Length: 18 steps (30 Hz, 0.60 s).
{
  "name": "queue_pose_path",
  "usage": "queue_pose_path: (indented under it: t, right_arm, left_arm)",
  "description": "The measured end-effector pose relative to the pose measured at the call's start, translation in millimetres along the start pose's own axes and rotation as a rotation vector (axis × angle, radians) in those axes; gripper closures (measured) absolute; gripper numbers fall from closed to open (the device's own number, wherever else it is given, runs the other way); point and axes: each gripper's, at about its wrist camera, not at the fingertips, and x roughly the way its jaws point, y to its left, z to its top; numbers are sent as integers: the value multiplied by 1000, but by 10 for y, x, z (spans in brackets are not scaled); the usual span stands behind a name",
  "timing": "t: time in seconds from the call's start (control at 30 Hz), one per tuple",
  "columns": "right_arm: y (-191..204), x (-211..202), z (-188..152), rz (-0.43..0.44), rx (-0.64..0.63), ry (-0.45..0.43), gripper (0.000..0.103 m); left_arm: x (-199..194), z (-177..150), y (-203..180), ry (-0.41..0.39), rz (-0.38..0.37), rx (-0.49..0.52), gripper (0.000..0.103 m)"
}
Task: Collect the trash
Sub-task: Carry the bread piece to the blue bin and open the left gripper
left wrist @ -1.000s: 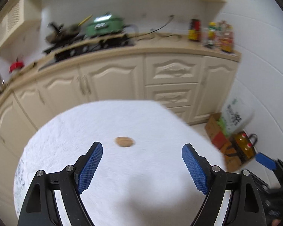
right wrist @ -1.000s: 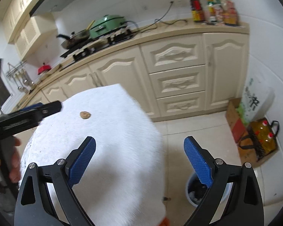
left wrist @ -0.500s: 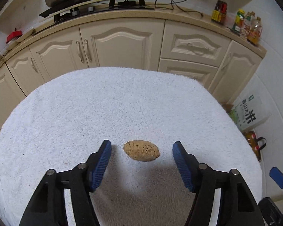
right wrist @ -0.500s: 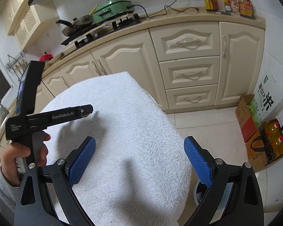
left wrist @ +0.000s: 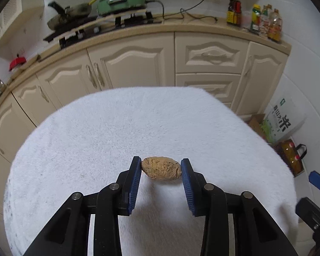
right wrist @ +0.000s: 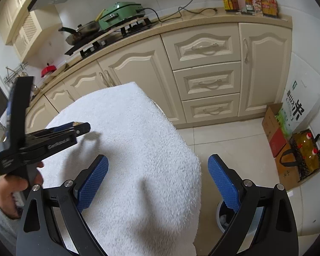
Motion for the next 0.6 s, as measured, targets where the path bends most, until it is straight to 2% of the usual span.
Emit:
queue_pose_path:
  t: [0.2, 0.33, 0.53, 0.6]
  right_arm:
    - [-38, -316, -66, -8, 9, -35, 7]
    - [-139, -617, -156, -30, 21, -71, 7]
    - [-555, -1057, -369, -101, 81, -119, 7]
    - [-768, -1169, -459, -131, 115, -126, 7]
  left_arm:
    - [-636, -205, -324, -105, -47, 32, 69]
    - [-1060, -399, -722, -181, -77, 79, 69]
    - [-1342, -755, -1475, -245, -110, 174, 69]
    - [-1327, -863, -1753, -228, -161, 193, 69]
